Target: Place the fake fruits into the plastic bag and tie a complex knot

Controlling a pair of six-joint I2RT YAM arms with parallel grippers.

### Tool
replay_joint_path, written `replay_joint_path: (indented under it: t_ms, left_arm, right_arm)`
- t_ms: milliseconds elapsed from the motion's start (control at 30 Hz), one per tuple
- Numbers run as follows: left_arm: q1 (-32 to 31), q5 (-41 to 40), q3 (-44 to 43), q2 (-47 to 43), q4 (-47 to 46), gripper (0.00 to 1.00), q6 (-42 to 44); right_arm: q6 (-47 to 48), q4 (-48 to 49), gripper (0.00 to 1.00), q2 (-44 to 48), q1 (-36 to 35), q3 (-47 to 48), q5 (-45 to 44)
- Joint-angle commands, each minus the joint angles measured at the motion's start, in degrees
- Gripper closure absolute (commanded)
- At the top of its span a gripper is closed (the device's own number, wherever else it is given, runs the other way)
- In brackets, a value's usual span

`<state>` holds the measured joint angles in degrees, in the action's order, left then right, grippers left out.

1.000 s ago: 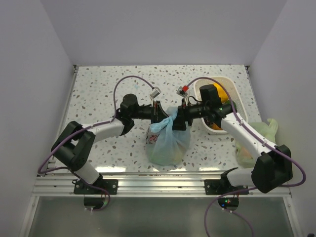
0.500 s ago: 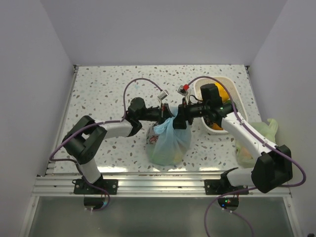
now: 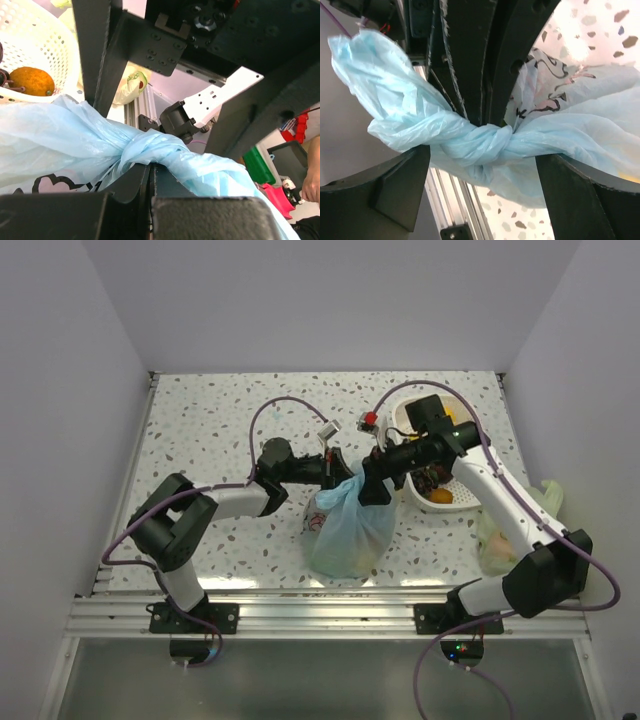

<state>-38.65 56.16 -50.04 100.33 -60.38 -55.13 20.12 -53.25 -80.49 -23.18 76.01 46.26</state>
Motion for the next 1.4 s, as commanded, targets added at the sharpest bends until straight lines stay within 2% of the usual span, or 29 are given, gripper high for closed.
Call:
replay_joint_path:
  t_ms: [0, 167, 233, 333, 400, 500, 600, 733, 833, 1200, 1367]
  left_arm:
    - [0.25, -0.18, -1.55, -1.46, -3.78, 1.0, -0.24]
    - [0.25, -0.35, -1.38, -1.28, -3.87, 1.0, -0.24]
    - [0.25, -0.18, -1.38, -1.28, -3.95, 1.0, -0.24]
    - [0.25, -0.09, -1.46, -1.28, -4.13, 1.0, -0.32]
    - [0.25, -0.09, -1.46, -1.02, -4.83, 1.0, -0.85]
    - [0.25, -0.44, -1.46, -0.23, -8.51, 1.0, -4.18]
    - [0.25, -1.67, -1.29, 0.21, -12.9, 1.0, -8.57]
    - [0.16, -3.42, -0.67, 0.3, -15.37, 1.0, -11.47]
    - [0.16, -4.48, -0.06, 0.21, -16.44, 1.0, -12.63]
    - [-0.46, -5.27, -0.41, 0.74, -16.97, 1.0, -13.16]
    - [-0.63, -5.97, -0.85, 1.35, -16.61, 1.0, -13.42]
  right_arm:
    - [3.44, -6.86, 0.14, 2.09, 1.64, 3.18, -3.81]
    - [3.7, -10.28, 0.15, 3.41, 3.4, 4.32, -1.88]
    - [4.31, -10.99, 0.25, 4.02, 3.67, 4.33, -1.79]
    - [4.49, -10.38, 0.44, 4.73, 4.37, 3.27, -1.53]
    - [4.32, -9.33, 0.5, 5.08, 4.46, 1.78, -0.47]
    - [4.05, -6.43, 0.5, 5.95, 4.46, -0.77, 0.67]
    - [1.68, 1.03, 0.47, 9.19, 4.55, -5.07, 1.2]
    - [-6.73, 18.74, 0.44, 15.16, 4.55, -13.84, 0.76]
    - [-10.79, 25.2, 0.42, 15.98, 4.46, -16.24, 1.37]
    - [-14.58, 29.97, 0.44, 12.99, 4.11, -15.98, 1.73]
    - [-13.88, 29.87, 0.34, 13.25, 3.5, -17.03, 1.99]
